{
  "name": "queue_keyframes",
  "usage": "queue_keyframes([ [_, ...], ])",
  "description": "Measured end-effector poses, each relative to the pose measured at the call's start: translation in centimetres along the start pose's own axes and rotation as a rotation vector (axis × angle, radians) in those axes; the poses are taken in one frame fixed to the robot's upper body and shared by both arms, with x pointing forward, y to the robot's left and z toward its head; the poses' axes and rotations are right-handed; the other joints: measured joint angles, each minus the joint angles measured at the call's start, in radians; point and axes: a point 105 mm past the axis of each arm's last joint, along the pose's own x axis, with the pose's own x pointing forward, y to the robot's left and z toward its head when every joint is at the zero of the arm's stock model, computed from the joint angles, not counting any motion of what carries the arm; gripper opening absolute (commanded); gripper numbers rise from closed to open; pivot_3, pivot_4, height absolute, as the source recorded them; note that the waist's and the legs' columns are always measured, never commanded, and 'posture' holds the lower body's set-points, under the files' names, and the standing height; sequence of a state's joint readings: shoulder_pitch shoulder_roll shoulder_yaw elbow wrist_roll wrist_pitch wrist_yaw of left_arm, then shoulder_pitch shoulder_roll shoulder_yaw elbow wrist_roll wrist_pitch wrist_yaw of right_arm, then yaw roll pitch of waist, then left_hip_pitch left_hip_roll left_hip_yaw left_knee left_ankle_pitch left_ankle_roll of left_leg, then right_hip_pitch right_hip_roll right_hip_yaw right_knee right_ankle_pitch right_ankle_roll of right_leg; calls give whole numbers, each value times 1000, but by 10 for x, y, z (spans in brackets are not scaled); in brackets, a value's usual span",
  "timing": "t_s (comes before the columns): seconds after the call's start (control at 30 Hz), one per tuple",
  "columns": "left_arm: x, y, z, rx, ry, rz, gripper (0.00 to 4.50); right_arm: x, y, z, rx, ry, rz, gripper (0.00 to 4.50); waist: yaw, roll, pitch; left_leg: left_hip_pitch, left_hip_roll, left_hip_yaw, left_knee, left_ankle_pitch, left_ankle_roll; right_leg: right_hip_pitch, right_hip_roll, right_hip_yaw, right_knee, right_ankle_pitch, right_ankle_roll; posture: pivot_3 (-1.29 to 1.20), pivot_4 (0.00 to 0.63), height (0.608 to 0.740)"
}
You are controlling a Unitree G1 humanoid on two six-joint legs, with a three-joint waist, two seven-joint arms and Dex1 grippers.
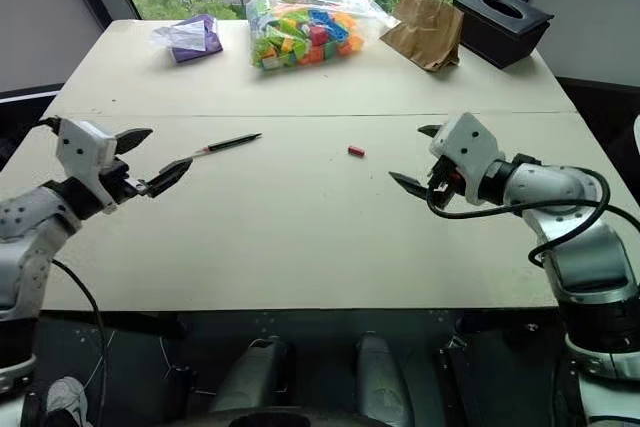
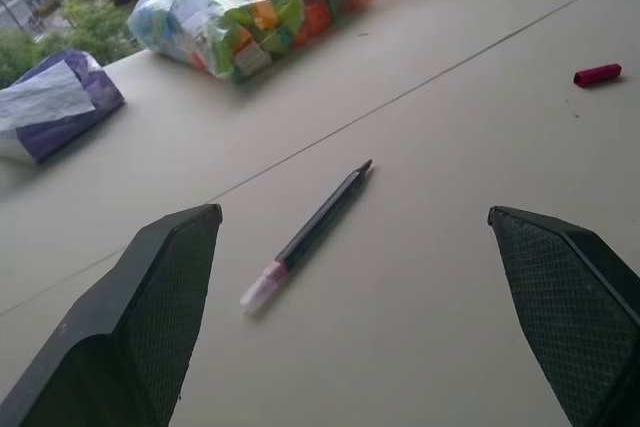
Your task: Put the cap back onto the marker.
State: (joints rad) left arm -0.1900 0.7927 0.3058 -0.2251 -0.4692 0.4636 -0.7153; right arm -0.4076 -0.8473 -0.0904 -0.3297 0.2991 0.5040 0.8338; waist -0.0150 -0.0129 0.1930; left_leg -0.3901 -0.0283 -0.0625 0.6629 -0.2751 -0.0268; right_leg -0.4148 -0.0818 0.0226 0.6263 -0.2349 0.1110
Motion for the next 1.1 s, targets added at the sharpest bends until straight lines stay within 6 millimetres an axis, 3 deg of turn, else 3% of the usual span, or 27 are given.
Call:
queue_keyframes([
  [0.23,-3,0,6,-63,16,-53,4500,5,-4,18,-6,-45,23,4462,4,0,0,-2,0,0,0,0,0,0,-1,0,-3,0,0,0,150,740],
  [1.1,5,-5,6,-55,32,-98,4500,13,3,15,22,-51,31,4462,2,0,0,-2,1,2,-1,0,0,-2,0,1,-3,1,1,0,150,740],
])
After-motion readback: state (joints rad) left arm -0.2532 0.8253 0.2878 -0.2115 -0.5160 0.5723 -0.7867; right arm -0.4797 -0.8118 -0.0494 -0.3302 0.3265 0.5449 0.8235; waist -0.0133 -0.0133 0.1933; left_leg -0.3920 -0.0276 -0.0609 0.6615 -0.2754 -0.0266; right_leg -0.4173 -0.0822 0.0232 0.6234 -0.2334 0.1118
